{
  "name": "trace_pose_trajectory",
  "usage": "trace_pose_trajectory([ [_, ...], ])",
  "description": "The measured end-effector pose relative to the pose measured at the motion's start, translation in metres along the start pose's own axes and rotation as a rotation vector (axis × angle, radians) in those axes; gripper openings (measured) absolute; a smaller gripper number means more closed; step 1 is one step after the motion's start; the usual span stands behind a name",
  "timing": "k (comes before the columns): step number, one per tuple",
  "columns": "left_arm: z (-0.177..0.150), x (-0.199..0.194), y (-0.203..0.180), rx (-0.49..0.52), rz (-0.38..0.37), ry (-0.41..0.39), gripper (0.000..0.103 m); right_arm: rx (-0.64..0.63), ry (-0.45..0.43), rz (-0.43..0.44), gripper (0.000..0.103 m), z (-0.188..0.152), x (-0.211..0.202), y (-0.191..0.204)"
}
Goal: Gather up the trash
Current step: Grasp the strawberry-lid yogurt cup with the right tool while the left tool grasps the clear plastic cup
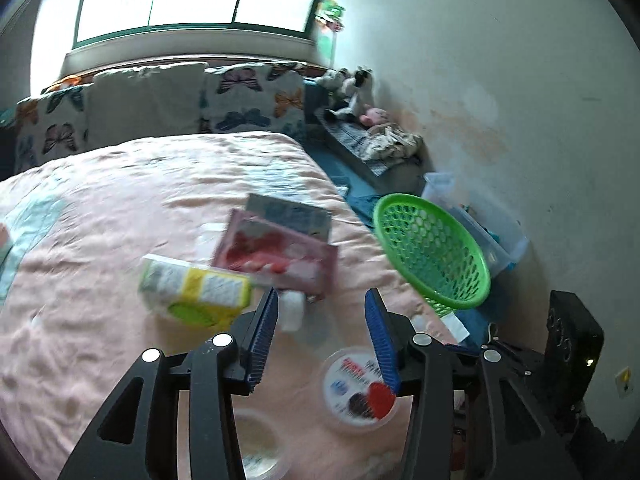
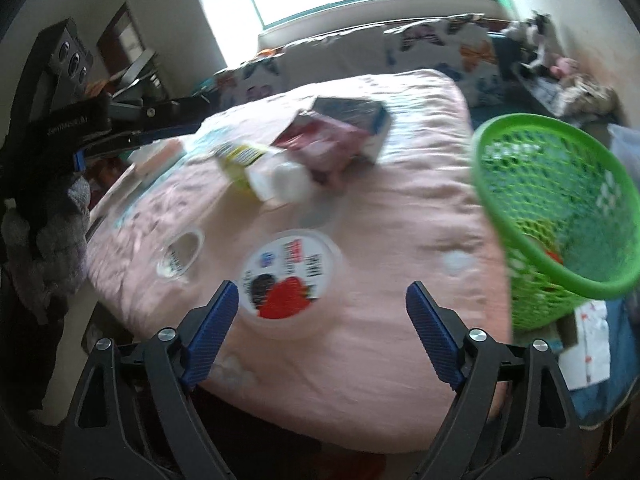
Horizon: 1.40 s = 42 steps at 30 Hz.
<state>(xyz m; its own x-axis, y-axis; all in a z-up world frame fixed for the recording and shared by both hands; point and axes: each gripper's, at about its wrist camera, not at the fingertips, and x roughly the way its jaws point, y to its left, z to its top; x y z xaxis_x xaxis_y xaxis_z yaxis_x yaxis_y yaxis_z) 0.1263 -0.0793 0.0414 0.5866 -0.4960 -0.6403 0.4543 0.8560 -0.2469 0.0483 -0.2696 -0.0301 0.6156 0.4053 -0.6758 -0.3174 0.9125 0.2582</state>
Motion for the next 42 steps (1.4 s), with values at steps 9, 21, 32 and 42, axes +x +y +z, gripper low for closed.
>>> trace_pose_trajectory([
  [9, -0.035, -0.023, 0.035, -0.045, 0.054, 0.006, 0.050, -0.107, 0.056, -0.016, 0.089, 0.003, 0.042, 0.026],
  [21, -0.079, -0.023, 0.058, -0.051, 0.091, 0.068, 0.072, -0.214, 0.087, -0.103, 0.090, 0.001, 0.066, 0.035],
  [32, -0.097, -0.006, 0.047, 0.020, 0.075, 0.131, 0.083, -0.179, 0.063, -0.096, 0.088, 0.004, 0.057, 0.027],
  [42, -0.103, 0.013, 0.038, 0.077, 0.087, 0.166, 0.084, -0.100, 0.009, -0.090, 0.088, 0.012, 0.030, 0.011],
])
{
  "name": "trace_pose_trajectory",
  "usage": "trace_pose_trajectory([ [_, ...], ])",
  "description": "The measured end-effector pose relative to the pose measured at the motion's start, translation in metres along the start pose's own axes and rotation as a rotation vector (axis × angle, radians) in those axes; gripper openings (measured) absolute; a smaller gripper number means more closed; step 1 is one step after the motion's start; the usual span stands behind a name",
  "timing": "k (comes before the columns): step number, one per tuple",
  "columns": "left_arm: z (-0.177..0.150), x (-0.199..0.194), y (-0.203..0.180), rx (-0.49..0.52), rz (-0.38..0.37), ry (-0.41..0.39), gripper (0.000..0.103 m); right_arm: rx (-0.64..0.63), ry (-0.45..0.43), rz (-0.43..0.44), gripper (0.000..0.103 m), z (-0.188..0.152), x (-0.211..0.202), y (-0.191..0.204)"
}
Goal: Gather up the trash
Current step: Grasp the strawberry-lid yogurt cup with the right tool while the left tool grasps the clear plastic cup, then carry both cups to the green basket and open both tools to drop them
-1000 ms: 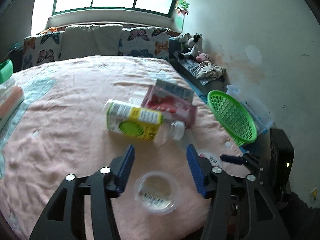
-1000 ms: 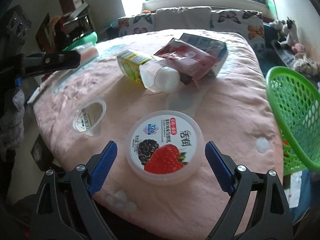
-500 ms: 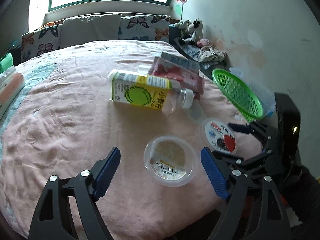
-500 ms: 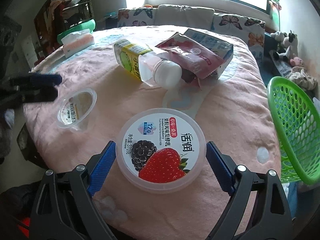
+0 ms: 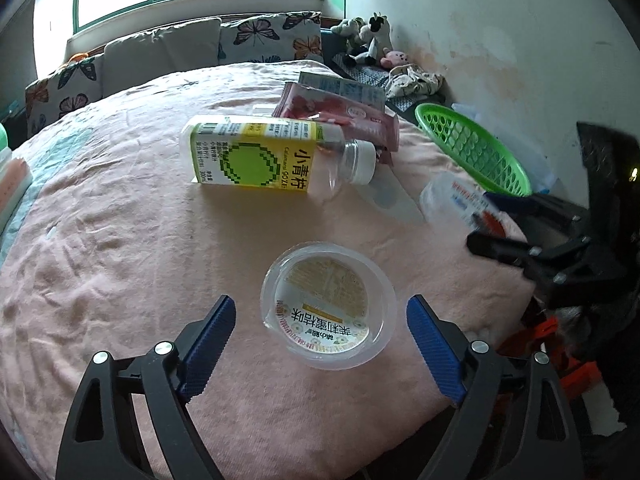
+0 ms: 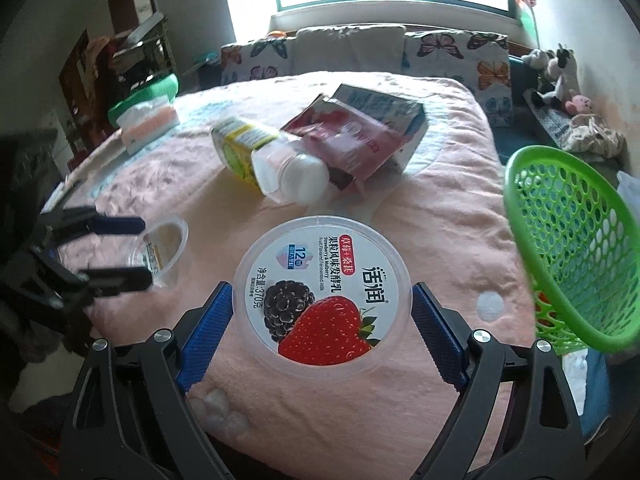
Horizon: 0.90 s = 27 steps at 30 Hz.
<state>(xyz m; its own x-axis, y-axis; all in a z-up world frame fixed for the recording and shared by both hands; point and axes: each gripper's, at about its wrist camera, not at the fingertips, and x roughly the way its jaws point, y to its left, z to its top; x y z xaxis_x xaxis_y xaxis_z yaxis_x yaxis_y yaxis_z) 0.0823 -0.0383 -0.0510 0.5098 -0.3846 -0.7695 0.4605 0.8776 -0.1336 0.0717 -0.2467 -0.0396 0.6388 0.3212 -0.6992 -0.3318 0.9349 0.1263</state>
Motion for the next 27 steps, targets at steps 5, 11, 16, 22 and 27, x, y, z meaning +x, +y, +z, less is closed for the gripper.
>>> trace_pose_trajectory([
  [5, 0.001, 0.010, -0.005, 0.030, 0.031, 0.005, 0.084, 0.035, -0.027, -0.024, 0.088, 0.002, -0.012, -0.013],
  [11, 0.002, 0.016, -0.005, 0.012, 0.025, 0.012, 0.067, 0.085, -0.054, -0.046, 0.088, 0.002, -0.024, -0.029],
  [16, 0.004, 0.012, -0.012, 0.031, 0.033, -0.010, 0.066, 0.136, -0.074, -0.059, 0.088, 0.001, -0.033, -0.047],
  [22, 0.016, 0.002, -0.020, 0.034, 0.015, -0.036, 0.066, 0.210, -0.108, -0.093, 0.088, 0.003, -0.049, -0.077],
  [27, 0.039, -0.003, -0.035, 0.058, -0.016, -0.072, 0.066, 0.300, -0.123, -0.135, 0.088, 0.004, -0.061, -0.119],
])
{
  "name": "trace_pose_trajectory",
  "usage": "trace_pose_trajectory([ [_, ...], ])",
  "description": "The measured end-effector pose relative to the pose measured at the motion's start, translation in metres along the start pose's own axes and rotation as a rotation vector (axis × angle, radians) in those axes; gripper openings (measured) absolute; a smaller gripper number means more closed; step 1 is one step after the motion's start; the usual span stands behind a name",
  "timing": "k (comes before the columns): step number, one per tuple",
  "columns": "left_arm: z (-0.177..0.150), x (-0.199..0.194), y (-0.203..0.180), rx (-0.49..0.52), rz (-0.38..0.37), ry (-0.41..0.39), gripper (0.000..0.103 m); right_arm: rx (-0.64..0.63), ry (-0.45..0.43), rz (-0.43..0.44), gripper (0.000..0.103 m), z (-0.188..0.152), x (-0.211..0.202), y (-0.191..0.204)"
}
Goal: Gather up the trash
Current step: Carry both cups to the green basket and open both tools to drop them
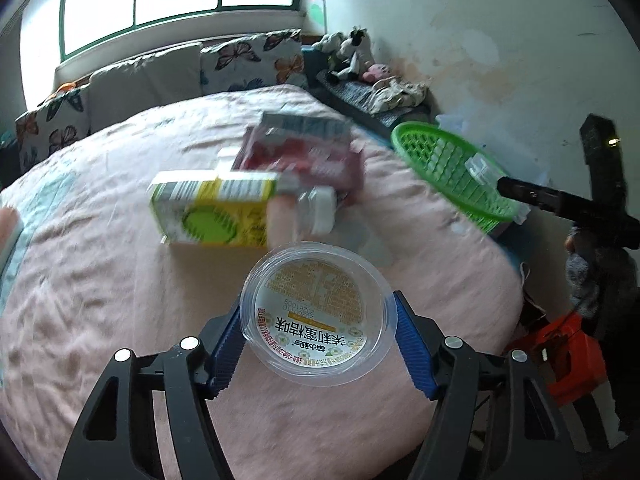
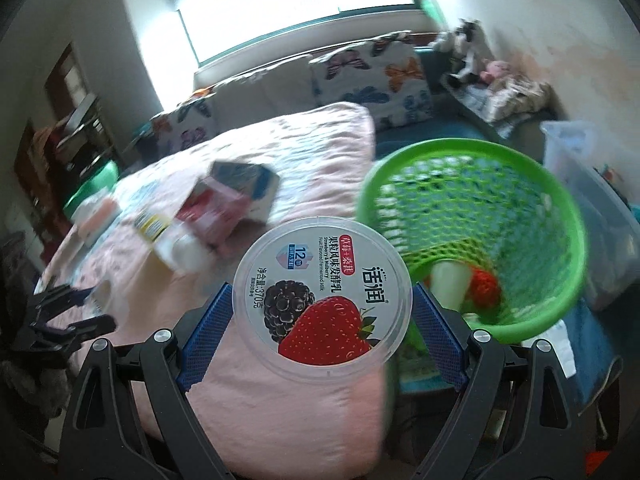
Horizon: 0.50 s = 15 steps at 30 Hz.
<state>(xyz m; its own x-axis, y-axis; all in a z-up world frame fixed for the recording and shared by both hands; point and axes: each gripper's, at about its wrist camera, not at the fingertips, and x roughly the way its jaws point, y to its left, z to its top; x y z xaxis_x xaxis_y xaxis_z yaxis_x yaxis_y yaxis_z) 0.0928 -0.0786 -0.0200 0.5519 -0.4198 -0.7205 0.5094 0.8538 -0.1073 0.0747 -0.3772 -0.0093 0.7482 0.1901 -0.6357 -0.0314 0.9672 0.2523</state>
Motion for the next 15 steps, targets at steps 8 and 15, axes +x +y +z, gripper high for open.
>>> trace_pose_trajectory([
  [8, 0.054, 0.012, -0.027, 0.005, -0.065, -0.043, 0.066, 0.133, 0.008, -0.088, 0.088, 0.020, 0.006, -0.074],
  [15, 0.098, 0.033, -0.052, 0.034, -0.076, -0.050, 0.066, 0.205, 0.055, -0.103, 0.088, 0.022, 0.034, -0.109],
])
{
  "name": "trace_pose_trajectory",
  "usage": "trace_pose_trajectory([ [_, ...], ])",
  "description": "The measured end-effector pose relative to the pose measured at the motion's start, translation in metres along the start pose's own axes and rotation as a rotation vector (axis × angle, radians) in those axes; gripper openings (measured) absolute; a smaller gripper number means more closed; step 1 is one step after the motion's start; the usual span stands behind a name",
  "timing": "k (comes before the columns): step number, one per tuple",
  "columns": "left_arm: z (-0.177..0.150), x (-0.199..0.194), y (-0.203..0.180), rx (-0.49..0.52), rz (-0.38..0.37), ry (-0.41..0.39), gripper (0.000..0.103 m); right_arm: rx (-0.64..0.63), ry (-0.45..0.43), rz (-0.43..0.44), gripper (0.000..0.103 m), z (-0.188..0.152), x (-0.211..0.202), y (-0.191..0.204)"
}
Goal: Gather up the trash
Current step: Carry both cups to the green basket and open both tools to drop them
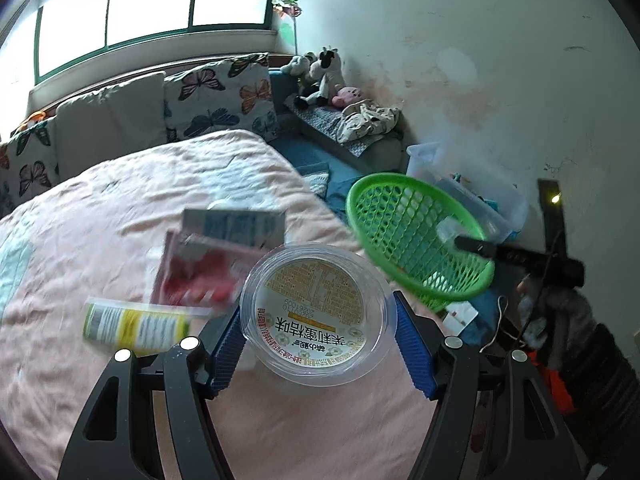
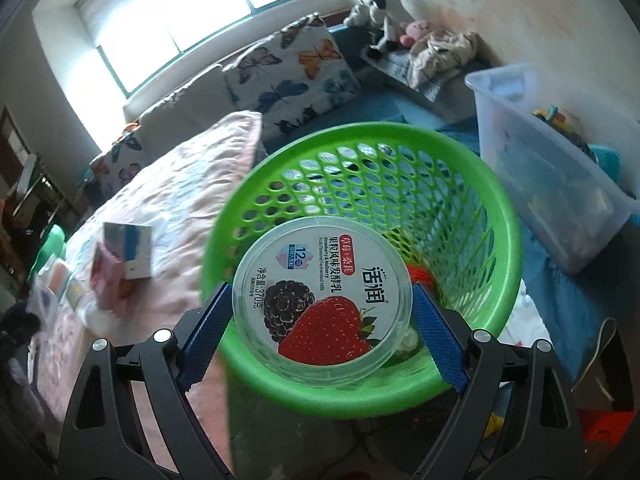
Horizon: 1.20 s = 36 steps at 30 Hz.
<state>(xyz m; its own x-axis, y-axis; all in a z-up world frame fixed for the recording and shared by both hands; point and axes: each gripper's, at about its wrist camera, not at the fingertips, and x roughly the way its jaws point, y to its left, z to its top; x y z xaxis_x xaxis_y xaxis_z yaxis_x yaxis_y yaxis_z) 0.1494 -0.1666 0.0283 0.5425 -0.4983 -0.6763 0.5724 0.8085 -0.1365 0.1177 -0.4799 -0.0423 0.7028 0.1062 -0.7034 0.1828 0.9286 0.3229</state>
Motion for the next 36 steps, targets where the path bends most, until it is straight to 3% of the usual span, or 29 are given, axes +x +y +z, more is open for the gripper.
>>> trace_pose_trajectory([
  [13, 0.045, 0.043, -0.029, 0.035, -0.038, 0.017, 0.066, 0.016, 0.022, 0.002, 0.091, 0.010, 0.028, -0.014],
  [25, 0.074, 0.085, -0.066, 0.050, -0.131, 0.040, 0.066, 0.012, -0.074, -0.006, 0.091, -0.002, -0.025, -0.027],
  [36, 0.078, 0.139, -0.107, 0.084, -0.195, 0.131, 0.066, 0.004, -0.131, -0.009, 0.091, -0.019, -0.059, -0.027],
])
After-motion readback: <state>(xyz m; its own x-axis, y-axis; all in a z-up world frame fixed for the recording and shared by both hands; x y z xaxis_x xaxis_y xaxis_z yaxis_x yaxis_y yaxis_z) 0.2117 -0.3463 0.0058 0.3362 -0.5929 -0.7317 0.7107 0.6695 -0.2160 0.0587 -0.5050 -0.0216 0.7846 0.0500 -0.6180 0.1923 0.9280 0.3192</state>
